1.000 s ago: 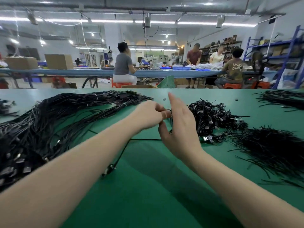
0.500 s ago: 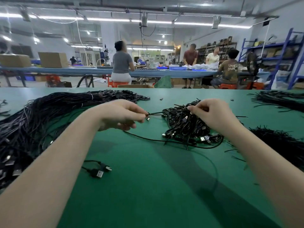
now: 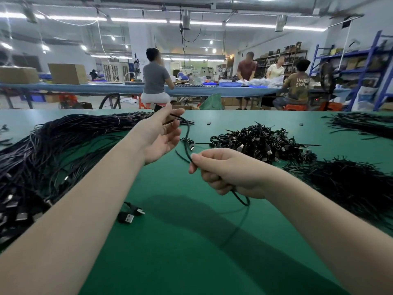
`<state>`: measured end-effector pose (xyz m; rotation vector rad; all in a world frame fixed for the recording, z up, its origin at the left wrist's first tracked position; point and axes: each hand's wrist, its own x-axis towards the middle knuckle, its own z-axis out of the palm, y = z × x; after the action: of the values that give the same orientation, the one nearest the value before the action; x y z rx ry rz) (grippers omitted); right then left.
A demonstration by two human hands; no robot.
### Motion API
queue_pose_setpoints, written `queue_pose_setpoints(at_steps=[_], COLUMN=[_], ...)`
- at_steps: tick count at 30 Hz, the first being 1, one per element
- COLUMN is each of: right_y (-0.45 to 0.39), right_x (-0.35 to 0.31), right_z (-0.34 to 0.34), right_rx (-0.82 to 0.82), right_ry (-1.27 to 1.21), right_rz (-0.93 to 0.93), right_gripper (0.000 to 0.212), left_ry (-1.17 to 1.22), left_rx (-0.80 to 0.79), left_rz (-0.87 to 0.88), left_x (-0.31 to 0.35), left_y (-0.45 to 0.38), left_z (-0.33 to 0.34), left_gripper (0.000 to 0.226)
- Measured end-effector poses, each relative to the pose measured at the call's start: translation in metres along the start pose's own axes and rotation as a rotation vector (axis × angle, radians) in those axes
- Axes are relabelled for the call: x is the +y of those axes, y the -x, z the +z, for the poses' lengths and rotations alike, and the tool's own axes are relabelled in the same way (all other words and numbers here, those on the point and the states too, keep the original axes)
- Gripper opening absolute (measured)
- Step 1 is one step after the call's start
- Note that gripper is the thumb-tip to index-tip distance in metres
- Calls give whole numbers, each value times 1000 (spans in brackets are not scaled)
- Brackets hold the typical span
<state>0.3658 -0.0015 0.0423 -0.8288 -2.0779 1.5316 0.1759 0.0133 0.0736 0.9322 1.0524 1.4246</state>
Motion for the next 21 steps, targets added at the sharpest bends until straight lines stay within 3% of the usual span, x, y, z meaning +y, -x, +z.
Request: queue_pose_setpoints(at_steps=[7,10,14,17,19,21], right_y=[1,-3,-4,-1,1,3], right_x=[2,15,30,21,6,-10], right_z=[6,7,-2,-17,-25,-25], right_rx=[-15,-36,114,309,381,362], right_ry=[54,107,139,131,26,-2], right_rz=[-13,40,126,105,53,5], right_gripper=[30,30,36,41,41,35], left_ry=[38,-22,-42,-484,-759,-772], left_rx=[-45,-145,-512,-764,-699,-487], left_rz=[7,14,-45,-202,-268,-175], left_x=[9,21,33,25,8,-6], left_y=[4,13,34,39,32,25], left_z=[7,12,19,21,26,34], left_gripper=[37,49,45,43,50,49])
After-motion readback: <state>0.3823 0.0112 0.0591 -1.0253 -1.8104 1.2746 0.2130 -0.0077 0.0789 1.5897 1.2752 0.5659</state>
